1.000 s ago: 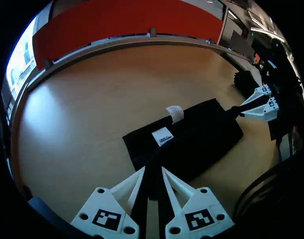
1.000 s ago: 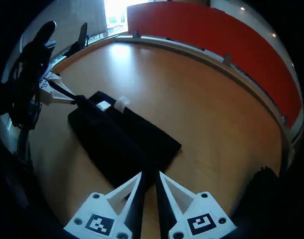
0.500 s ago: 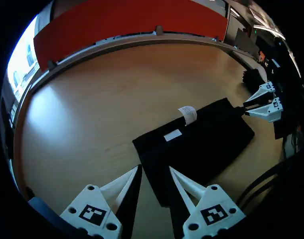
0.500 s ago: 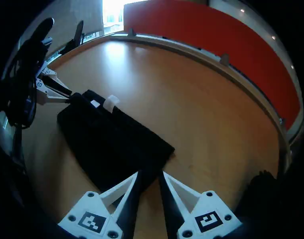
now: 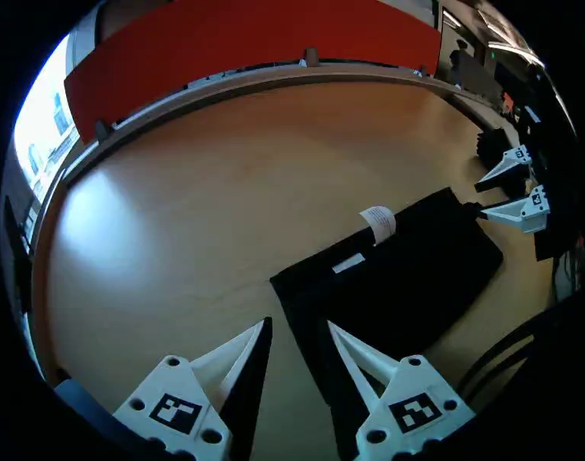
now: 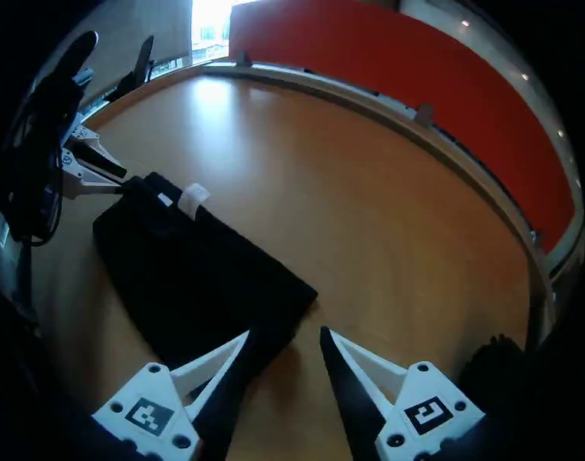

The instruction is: Fold towel

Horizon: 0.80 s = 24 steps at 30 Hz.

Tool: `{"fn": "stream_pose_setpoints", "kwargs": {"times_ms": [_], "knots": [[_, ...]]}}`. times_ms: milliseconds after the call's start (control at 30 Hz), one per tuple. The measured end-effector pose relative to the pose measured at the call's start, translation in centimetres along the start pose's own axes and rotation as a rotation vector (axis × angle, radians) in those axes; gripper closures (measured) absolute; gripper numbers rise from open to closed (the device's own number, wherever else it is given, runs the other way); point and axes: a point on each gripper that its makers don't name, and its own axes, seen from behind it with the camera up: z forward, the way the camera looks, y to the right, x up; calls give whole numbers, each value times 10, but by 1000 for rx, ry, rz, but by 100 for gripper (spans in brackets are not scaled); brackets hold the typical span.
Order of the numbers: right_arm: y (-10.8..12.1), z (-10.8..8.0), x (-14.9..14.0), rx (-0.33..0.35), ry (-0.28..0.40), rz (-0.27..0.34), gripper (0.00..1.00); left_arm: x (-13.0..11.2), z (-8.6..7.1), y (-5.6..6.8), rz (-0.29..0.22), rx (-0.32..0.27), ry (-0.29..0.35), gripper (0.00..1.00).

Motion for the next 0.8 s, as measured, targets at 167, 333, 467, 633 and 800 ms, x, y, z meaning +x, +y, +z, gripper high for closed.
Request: {"fn": "stream_pose_setpoints", "kwargs": {"times_ms": [167, 333, 467, 633, 800], "knots": [[9, 2, 8, -24, 12, 3, 37, 7, 2, -6, 3, 14, 6, 41], [16, 2, 15, -41, 23, 5, 34, 13, 2, -13, -8, 22, 13, 31], [21, 2, 18, -56, 28, 4, 34, 15, 1, -17, -19, 29, 17, 25], [26, 1, 21, -68, 34, 3, 34, 17, -1, -22, -27, 39, 22, 20], [29, -2, 24, -74, 45, 8, 24, 21, -5, -26, -32, 54, 36, 4]]}}
